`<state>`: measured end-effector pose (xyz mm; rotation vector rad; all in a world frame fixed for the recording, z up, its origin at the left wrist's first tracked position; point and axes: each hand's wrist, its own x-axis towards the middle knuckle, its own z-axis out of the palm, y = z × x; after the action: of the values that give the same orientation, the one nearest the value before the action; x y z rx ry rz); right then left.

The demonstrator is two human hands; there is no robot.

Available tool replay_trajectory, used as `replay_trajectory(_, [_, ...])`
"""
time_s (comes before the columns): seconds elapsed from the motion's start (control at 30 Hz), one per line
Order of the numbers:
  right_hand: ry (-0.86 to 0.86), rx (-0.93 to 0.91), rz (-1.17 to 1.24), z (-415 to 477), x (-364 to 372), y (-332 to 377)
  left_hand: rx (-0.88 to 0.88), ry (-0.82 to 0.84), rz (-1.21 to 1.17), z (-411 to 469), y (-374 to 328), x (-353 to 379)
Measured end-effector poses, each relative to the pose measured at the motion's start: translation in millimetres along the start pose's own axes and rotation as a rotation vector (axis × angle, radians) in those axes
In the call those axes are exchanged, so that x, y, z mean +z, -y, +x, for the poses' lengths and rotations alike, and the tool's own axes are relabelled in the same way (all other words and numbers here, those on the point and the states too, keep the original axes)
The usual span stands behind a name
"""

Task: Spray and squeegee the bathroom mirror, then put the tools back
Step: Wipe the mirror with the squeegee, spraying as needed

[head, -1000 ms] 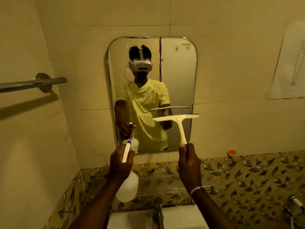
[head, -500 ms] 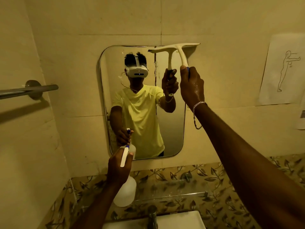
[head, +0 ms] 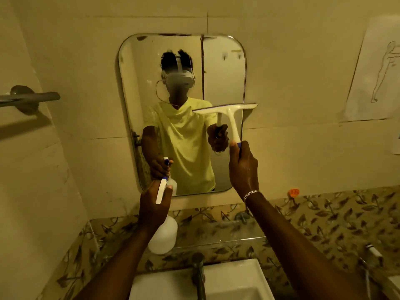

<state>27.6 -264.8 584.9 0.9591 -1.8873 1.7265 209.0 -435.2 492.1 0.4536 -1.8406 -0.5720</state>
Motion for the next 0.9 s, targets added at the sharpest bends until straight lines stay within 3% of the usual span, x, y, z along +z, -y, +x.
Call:
replay_trajectory(0.43, [0.128, 0.280, -0.004, -164.9, 7.8, -98.6, -0.032, 0.005, 0.038, -0.8, -2.8, -2.0])
replay_trajectory(0.9, [0.180, 0.422, -0.040, -193.0, 5.1, -106.8, -0.046, -0.010, 0.031, -2.5, -20.3, -11.7])
